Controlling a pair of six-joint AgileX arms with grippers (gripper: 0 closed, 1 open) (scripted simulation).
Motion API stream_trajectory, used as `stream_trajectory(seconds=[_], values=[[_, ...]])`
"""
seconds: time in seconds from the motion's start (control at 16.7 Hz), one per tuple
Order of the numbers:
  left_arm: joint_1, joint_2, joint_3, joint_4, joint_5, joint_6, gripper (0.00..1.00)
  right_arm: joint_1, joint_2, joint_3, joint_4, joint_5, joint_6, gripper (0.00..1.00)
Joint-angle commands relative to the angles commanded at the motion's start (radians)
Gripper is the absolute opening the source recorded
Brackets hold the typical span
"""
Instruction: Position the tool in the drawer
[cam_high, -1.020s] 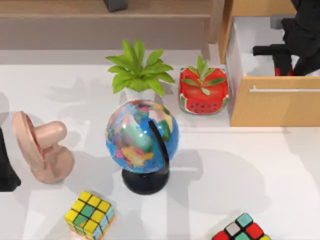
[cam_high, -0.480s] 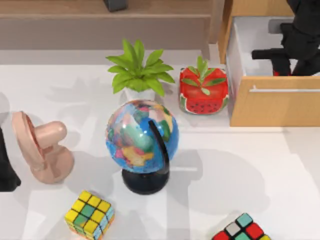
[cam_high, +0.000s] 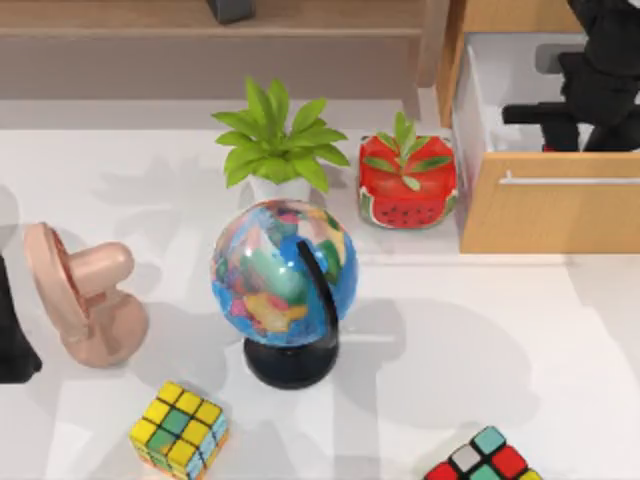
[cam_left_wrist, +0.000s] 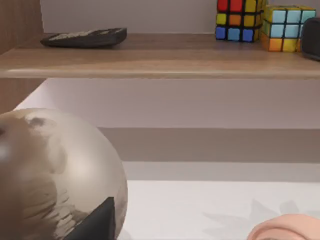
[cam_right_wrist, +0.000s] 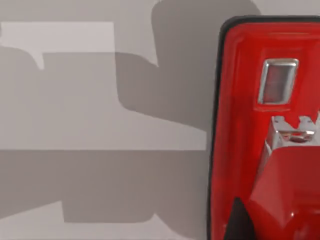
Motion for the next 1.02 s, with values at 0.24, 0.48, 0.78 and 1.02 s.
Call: stream_trajectory(seconds=[0.24, 0.48, 0.78, 1.02], values=[[0.0, 0.0, 0.0, 0.0, 0.0, 0.0, 1.0, 0.0, 0.0, 0.0, 0.0, 0.0, 0.0, 0.38], [0.0, 0.0, 0.0, 0.0, 0.0, 0.0, 1.0, 0.0, 0.0, 0.0, 0.0, 0.0, 0.0, 0.68], [0.0, 0.0, 0.0, 0.0, 0.0, 0.0, 1.0, 0.0, 0.0, 0.0, 0.0, 0.0, 0.0, 1.0], [0.0, 0.0, 0.0, 0.0, 0.0, 0.0, 1.0, 0.0, 0.0, 0.0, 0.0, 0.0, 0.0, 1.0]])
